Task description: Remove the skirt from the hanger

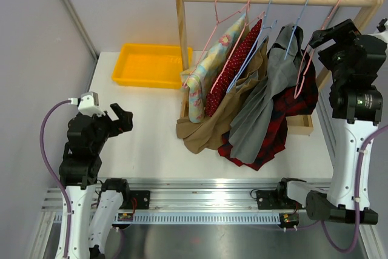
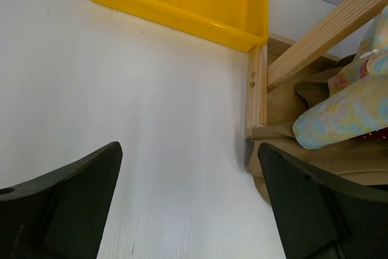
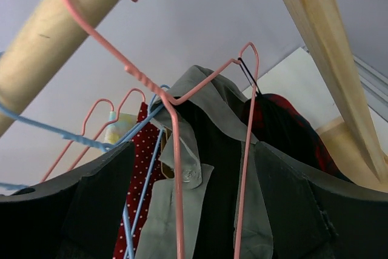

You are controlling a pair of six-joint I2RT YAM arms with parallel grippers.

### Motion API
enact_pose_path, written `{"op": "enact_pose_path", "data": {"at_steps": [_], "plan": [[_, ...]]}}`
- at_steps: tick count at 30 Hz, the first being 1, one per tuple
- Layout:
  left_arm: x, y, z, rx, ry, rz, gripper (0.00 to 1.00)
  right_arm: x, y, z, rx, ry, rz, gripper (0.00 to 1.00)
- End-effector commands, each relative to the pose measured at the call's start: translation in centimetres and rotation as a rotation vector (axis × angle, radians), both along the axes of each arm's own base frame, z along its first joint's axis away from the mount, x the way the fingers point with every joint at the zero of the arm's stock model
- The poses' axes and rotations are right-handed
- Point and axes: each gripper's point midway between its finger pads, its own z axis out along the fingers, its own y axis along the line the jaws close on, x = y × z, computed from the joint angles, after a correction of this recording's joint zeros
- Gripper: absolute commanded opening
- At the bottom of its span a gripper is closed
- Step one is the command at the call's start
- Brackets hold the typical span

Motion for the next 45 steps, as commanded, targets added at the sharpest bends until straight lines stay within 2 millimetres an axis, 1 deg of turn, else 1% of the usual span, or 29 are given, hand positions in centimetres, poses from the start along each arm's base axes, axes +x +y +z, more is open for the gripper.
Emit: {"op": "enact_pose_path", "data": {"at_steps": [1,4,8,15,16,18,19,22,23,26,27,28,29,30,31,32,33,34,35,36,37,38,39,40,41,42,43,44,45], "plan": [[0.2,0.2,0.4,0.017,-0.026,0.005,0.99,-0.2,0.5,2.0,-0.027,-0.05,0.028,0.87],[0.2,0.2,0.3,0.015,-0.02,0.003,0.99,0.8,0.8,0.5,-0.011,-0.015,0.053,0.83],[0.2,0.1,0.3,0.014,-0.02,0.0,0.99,1.9,1.3,-1.8,0.0,0.041,0.087,0.46],[0.1,0.0,0.5,0.012,-0.029,-0.004,0.99,2.7,1.7,-3.5,0.005,0.09,0.112,0.39],[0.1,0.0,0.4,0.014,-0.026,-0.006,0.99,2.7,1.7,-3.5,0.005,0.089,0.113,0.29],[0.1,0.0,0.5,0.014,-0.031,-0.005,0.99,2.6,1.7,-3.3,0.005,0.089,0.113,0.14],[0.0,0.0,0.6,0.014,-0.033,-0.005,0.99,2.6,1.7,-3.1,0.006,0.087,0.11,0.03],[-0.3,0.2,1.2,0.019,-0.05,0.003,0.99,2.1,1.8,-1.6,-0.011,0.064,0.116,0.0],[-0.4,0.0,1.8,0.02,-0.071,-0.01,0.99,1.6,1.8,0.0,-0.02,0.03,0.114,0.0],[-0.1,-0.5,4.1,-0.011,-0.103,-0.029,0.99,0.6,2.0,1.9,-0.036,0.01,0.122,0.0],[0.0,-0.9,5.0,-0.019,-0.106,-0.044,0.99,-0.2,2.1,3.5,-0.042,-0.022,0.125,0.0],[-0.1,-1.1,8.1,-0.024,-0.163,-0.055,0.99,-0.7,2.3,4.1,-0.047,-0.034,0.131,0.0],[-0.1,-1.2,9.7,-0.021,-0.188,-0.064,0.99,-1.5,2.4,5.5,-0.054,-0.065,0.133,0.0],[0.7,-1.5,10.6,-0.018,-0.183,-0.075,0.99,-2.1,2.5,5.7,-0.054,-0.064,0.136,0.0],[0.1,-1.6,15.1,-0.001,-0.278,-0.087,0.99,-2.7,2.6,6.1,-0.061,-0.075,0.139,0.0],[0.4,-1.8,16.8,0.012,-0.299,-0.097,0.99,-3.0,2.7,6.1,-0.063,-0.078,0.142,0.0],[2.2,-2.5,17.1,0.023,-0.246,-0.128,0.99,-4.2,2.8,6.5,-0.068,-0.097,0.142,0.0],[1.6,-2.5,21.7,0.048,-0.333,-0.129,0.99,-4.6,2.8,6.5,-0.069,-0.098,0.139,0.0],[2.0,-3.7,23.3,0.054,-0.34,-0.174,0.99,-4.8,2.9,5.8,-0.067,-0.085,0.14,0.0],[4.0,-4.8,23.1,0.069,-0.286,-0.194,0.99,-5.8,3.0,6.0,-0.069,-0.097,0.142,0.0],[3.5,-4.7,27.1,0.08,-0.369,-0.172,0.99,-6.2,3.0,5.7,-0.067,-0.091,0.142,0.0],[3.1,-7.0,28.2,0.071,-0.385,-0.252,0.99,-6.3,3.2,4.8,-0.062,-0.066,0.149,0.0],[3.1,-8.1,28.6,0.076,-0.378,-0.276,0.99,-7.3,3.3,4.7,-0.062,-0.074,0.151,0.0],[4.7,-9.4,28.5,0.091,-0.352,-0.266,0.99,-7.6,3.4,4.3,-0.062,-0.066,0.155,0.0],[2.8,-11.8,30.2,0.063,-0.393,-0.35,0.99,-7.8,3.4,3.2,-0.058,-0.037,0.156,0.0],[2.6,-13.1,30.1,0.067,-0.388,-0.369,0.99,-8.8,3.5,3.1,-0.061,-0.044,0.155,0.0],[2.8,-13.7,29.9,0.093,-0.385,-0.337,0.99,-8.9,3.5,2.2,-0.065,-0.023,0.155,0.0],[1.4,-17.1,28.5,0.104,-0.367,-0.439,0.99,-9.3,3.5,1.6,-0.069,-0.011,0.155,0.0],[0.6,-18.6,28.7,0.093,-0.395,-0.473,0.99,-10.3,3.4,1.6,-0.082,-0.021,0.146,0.0]]}}
